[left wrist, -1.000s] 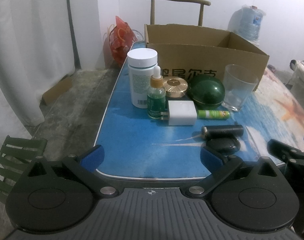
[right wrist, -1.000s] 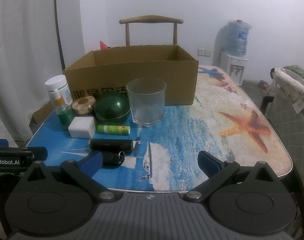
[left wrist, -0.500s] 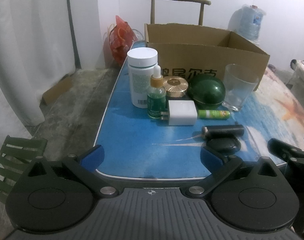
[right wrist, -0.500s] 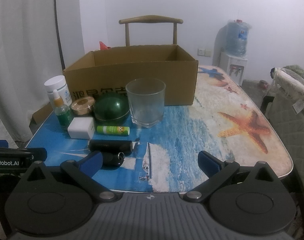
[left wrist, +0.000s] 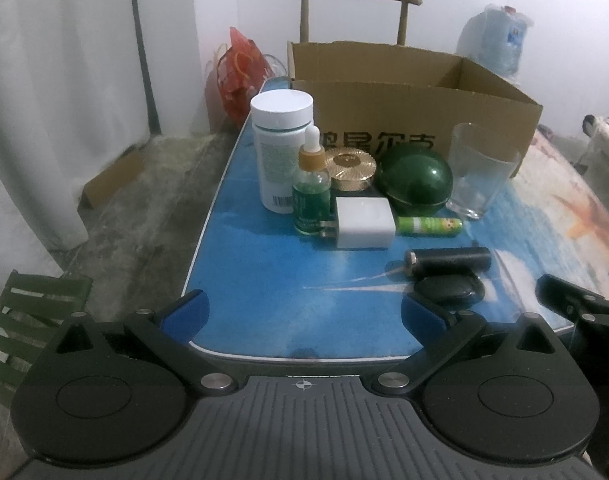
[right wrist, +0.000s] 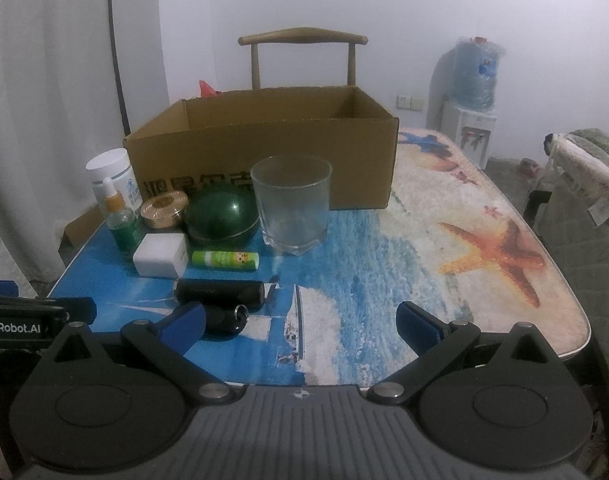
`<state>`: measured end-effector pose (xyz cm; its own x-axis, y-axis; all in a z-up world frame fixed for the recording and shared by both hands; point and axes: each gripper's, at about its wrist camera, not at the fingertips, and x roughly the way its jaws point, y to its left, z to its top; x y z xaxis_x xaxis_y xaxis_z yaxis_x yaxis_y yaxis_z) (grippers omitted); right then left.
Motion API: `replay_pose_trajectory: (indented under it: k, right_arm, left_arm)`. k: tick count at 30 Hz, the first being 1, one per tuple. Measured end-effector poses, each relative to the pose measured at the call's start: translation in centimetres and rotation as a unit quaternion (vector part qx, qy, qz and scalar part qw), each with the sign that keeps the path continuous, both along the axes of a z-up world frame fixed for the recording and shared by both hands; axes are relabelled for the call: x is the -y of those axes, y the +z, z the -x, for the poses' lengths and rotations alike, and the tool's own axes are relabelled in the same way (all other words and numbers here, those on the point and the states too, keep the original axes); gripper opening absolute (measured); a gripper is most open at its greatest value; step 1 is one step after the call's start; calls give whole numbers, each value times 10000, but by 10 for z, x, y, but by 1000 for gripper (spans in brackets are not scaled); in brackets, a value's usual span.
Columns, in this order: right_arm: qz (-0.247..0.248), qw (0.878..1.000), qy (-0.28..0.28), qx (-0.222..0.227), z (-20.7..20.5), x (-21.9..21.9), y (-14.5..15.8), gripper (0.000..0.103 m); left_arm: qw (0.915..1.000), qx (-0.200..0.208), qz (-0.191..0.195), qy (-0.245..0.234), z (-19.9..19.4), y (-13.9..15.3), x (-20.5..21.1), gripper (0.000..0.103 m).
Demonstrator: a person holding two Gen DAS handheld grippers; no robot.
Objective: Organize rigid objects
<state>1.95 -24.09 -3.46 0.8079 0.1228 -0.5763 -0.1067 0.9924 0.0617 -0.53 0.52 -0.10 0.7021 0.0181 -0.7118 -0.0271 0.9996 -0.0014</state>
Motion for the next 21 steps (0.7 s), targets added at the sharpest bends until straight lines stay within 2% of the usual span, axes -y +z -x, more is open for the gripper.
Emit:
replay_pose_trajectory:
  k: [9, 17, 21]
  right_arm:
    - [-46, 9999, 161, -42, -7, 1, -10, 103]
    - [-549, 9955, 635, 448, -6, 18, -15, 103]
    - [-1066, 9911, 720, 354, -15, 32, -24, 103]
  left_arm:
    - [10000, -33, 54, -44, -9, -13, 3, 103]
    - [9961, 434, 639, -423, -5, -26, 2, 103]
    - [9910, 553, 979, -724, -9, -34, 5, 103]
